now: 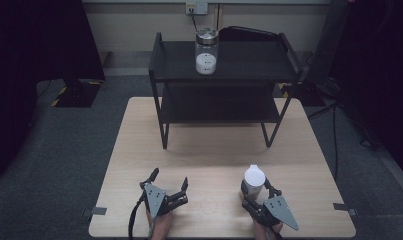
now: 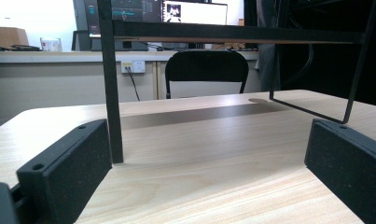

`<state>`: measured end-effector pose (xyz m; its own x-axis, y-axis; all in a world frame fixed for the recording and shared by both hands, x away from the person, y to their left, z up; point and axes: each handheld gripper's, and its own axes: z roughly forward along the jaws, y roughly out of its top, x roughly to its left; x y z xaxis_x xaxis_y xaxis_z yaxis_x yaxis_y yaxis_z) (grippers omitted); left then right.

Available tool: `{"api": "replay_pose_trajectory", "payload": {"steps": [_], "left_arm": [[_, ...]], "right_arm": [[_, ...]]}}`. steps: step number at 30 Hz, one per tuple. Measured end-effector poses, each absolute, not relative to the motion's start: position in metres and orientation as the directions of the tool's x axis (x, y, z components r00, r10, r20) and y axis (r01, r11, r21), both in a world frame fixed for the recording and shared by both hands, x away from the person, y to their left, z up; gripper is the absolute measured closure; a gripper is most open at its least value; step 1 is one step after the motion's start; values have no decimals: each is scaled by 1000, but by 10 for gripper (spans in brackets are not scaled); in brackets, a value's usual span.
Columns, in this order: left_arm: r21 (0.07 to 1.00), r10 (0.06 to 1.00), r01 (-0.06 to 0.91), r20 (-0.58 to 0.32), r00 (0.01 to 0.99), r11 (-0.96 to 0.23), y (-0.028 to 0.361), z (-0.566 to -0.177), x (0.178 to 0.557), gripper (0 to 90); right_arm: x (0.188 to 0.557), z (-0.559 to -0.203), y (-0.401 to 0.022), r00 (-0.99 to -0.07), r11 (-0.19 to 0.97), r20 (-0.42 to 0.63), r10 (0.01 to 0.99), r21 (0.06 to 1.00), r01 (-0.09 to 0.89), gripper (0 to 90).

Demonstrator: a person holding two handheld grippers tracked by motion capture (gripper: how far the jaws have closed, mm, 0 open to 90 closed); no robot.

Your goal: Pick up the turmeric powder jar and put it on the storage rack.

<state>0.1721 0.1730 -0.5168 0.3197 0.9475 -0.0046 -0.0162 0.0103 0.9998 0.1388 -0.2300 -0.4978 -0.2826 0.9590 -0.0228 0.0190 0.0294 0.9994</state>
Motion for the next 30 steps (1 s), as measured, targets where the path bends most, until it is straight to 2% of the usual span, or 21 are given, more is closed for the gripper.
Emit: {"api": "replay_pose_trajectory", "payload": {"steps": [20,27,30], "left_arm": [[1000,947,-16,-4,320,10,173,-517,172,1],[1000,947,-16,-4,320,10,173,-517,172,1],[1000,948,-16,-4,320,10,173,-517,172,1]], "right_arm": [[139,-480,-241,-327,37,-30,944,999,13,304],[144,-467,-258,-391,-14,25,920,999,32,304],[145,-459,-261,-404,1,10,915,1000,25,304]]}}
